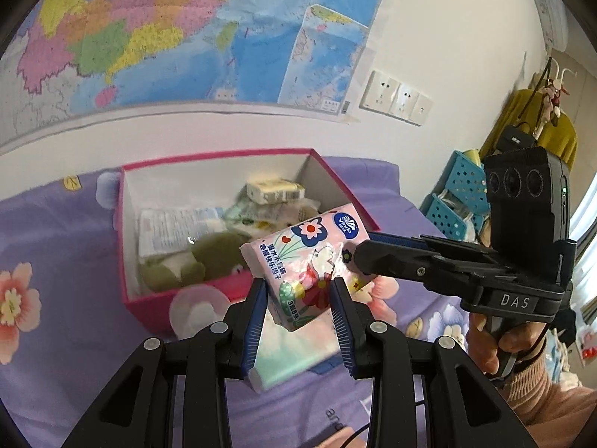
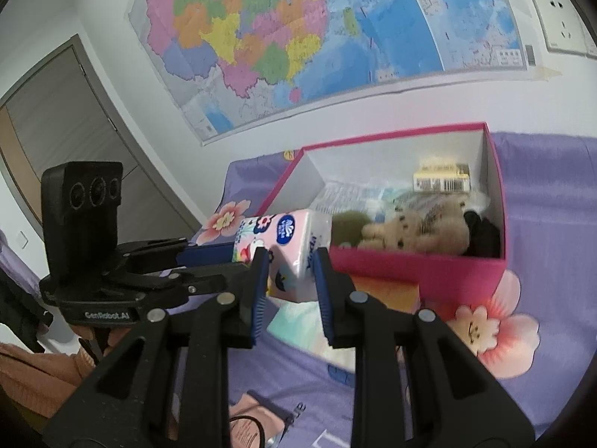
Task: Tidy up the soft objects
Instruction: 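Carry the pink tissue pack over the pink box and release it inside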
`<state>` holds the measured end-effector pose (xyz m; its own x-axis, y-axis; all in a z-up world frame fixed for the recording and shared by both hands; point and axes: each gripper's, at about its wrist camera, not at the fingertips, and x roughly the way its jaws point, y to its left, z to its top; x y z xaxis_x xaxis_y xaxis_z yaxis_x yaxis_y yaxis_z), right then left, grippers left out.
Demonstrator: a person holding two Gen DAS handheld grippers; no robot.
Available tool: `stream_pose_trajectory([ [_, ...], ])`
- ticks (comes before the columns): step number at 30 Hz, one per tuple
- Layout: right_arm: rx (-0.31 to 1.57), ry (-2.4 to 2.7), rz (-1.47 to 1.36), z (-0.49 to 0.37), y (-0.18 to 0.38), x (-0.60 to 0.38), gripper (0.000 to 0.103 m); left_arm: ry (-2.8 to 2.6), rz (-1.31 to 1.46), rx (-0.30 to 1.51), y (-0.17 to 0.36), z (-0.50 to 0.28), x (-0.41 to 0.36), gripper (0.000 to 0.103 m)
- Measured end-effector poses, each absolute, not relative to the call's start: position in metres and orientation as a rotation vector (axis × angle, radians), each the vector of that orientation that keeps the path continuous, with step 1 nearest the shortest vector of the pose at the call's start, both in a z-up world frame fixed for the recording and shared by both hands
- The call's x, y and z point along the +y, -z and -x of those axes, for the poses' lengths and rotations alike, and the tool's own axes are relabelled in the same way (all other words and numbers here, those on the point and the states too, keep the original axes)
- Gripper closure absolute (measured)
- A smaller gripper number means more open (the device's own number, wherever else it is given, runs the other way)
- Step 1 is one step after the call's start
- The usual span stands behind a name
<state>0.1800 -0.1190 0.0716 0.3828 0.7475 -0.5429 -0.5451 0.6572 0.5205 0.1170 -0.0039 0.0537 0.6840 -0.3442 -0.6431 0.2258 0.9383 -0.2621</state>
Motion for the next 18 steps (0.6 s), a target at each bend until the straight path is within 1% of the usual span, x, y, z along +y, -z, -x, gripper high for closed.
stream_pose_trajectory([
  [7,0.821,-0.825,-0.278,-0.204,-0.076,-0.111,0.075,0.296,0.161,0.745,-0.063,-0.138,0.006,0.069],
  [18,0.853,-0.787,-0.303,-0.243,-0.063,-0.098,0.075,0.249,0.153,0.765,-0.058,-0.180,0.023,0.069],
])
